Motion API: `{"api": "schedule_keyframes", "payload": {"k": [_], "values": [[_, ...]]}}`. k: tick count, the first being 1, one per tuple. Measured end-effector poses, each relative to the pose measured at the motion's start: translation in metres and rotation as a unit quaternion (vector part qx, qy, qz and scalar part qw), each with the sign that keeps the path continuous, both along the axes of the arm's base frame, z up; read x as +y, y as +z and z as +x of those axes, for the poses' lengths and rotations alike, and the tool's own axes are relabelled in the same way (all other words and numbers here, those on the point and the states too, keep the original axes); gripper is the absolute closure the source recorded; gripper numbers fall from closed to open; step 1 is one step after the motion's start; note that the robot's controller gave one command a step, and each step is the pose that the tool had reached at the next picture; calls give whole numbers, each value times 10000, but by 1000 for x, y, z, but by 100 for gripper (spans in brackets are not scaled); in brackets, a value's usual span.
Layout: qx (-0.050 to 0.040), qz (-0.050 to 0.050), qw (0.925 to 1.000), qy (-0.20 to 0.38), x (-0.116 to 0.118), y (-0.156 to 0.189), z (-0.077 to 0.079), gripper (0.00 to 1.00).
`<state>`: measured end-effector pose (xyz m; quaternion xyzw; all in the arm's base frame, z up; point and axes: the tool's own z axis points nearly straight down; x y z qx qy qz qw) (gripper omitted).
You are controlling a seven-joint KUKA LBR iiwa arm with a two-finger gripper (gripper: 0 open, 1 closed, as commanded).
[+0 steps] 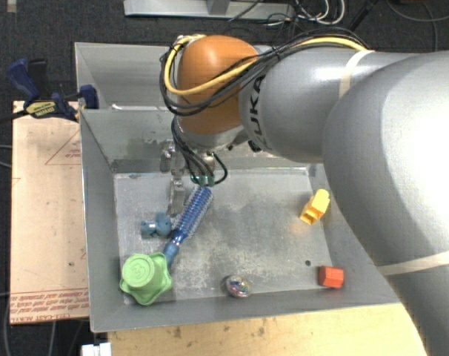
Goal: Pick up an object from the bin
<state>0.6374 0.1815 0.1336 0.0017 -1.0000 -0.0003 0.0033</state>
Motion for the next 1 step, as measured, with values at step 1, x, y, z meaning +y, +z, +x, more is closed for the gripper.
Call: {"api": "schedule_keyframes", "payload": {"k": [1], "values": [[-25, 17, 9999, 154, -49, -63, -41, 0]]}}
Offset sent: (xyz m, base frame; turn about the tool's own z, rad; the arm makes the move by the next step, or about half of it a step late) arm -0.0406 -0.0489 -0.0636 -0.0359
